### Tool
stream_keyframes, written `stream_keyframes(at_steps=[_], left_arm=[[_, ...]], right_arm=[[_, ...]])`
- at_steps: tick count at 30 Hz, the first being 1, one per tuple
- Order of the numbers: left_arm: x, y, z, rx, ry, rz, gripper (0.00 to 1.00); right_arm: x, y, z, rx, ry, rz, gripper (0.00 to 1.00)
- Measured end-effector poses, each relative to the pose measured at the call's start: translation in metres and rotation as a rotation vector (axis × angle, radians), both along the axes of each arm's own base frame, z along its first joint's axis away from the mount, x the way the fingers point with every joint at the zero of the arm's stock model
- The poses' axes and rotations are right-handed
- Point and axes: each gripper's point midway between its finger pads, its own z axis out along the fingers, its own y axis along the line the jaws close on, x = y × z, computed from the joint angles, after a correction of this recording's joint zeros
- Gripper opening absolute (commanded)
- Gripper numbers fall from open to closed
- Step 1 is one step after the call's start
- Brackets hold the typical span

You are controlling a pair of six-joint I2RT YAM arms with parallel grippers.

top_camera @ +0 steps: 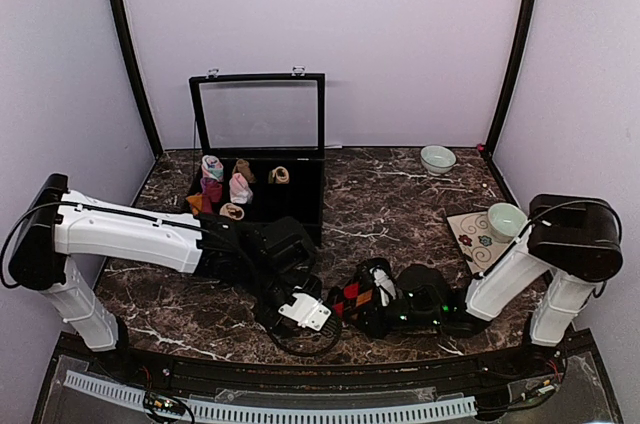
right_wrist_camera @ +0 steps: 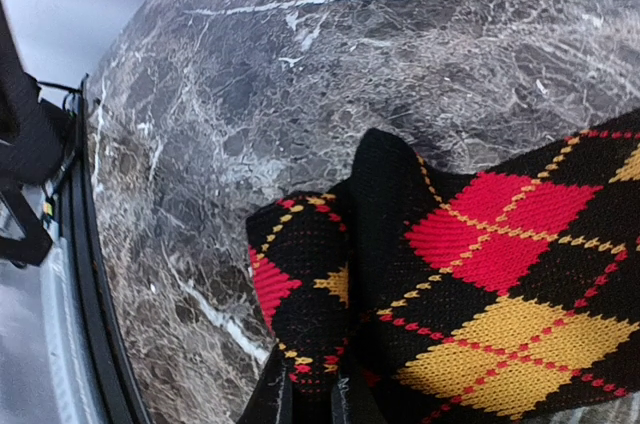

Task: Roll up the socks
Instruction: Roll the sock at the center of the board.

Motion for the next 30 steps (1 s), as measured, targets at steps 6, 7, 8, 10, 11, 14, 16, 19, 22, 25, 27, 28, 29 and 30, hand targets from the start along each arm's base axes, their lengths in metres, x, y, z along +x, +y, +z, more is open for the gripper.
stream_keyframes(at_steps=[6, 7, 8, 10, 11, 14, 16, 19, 22, 25, 27, 28, 29, 30], left_arm=[[0.004, -0.032, 0.002, -0.012, -0.010, -0.076, 0.63], [0.005, -0.036, 0.002, -0.019, -0.015, -0.087, 0.62], [0.005, -0.038, 0.000, -0.023, -0.021, -0.101, 0.60], [0.005, -0.040, -0.003, -0.021, -0.032, -0.126, 0.55], [0.005, -0.042, -0.006, -0.020, -0.037, -0.135, 0.55], [0.006, -0.043, -0.020, -0.007, -0.051, -0.166, 0.55], [0.007, -0.041, -0.033, 0.011, -0.061, -0.179, 0.55], [0.011, -0.039, -0.048, 0.035, -0.071, -0.184, 0.55], [0.018, -0.041, -0.057, 0.036, -0.085, -0.175, 0.55], [0.025, -0.044, -0.057, 0.022, -0.101, -0.164, 0.55], [0.027, -0.045, -0.056, 0.015, -0.104, -0.159, 0.55], [0.028, -0.045, -0.056, 0.014, -0.104, -0.157, 0.55], [0.028, -0.045, -0.056, 0.014, -0.102, -0.157, 0.55], [0.028, -0.045, -0.056, 0.013, -0.099, -0.157, 0.55]], right_arm=[[-0.002, 0.007, -0.001, 0.062, 0.104, -0.022, 0.00], [-0.003, 0.008, -0.001, 0.067, 0.119, -0.023, 0.00], [-0.003, 0.009, -0.001, 0.072, 0.129, -0.024, 0.00], [-0.004, 0.010, -0.001, 0.080, 0.149, -0.026, 0.00], [-0.004, 0.010, -0.001, 0.083, 0.158, -0.028, 0.00], [-0.004, 0.009, -0.001, 0.087, 0.177, -0.036, 0.00], [-0.004, 0.008, -0.001, 0.089, 0.186, -0.037, 0.00], [-0.006, 0.007, -0.001, 0.088, 0.195, -0.030, 0.00], [-0.006, 0.006, -0.001, 0.088, 0.200, -0.028, 0.00], [-0.006, 0.006, -0.002, 0.088, 0.203, -0.025, 0.00], [-0.006, 0.006, -0.001, 0.089, 0.205, -0.024, 0.00], [-0.006, 0.006, -0.002, 0.089, 0.206, -0.023, 0.00], [-0.006, 0.006, -0.002, 0.089, 0.208, -0.023, 0.00], [-0.006, 0.006, -0.002, 0.089, 0.209, -0.022, 0.00]])
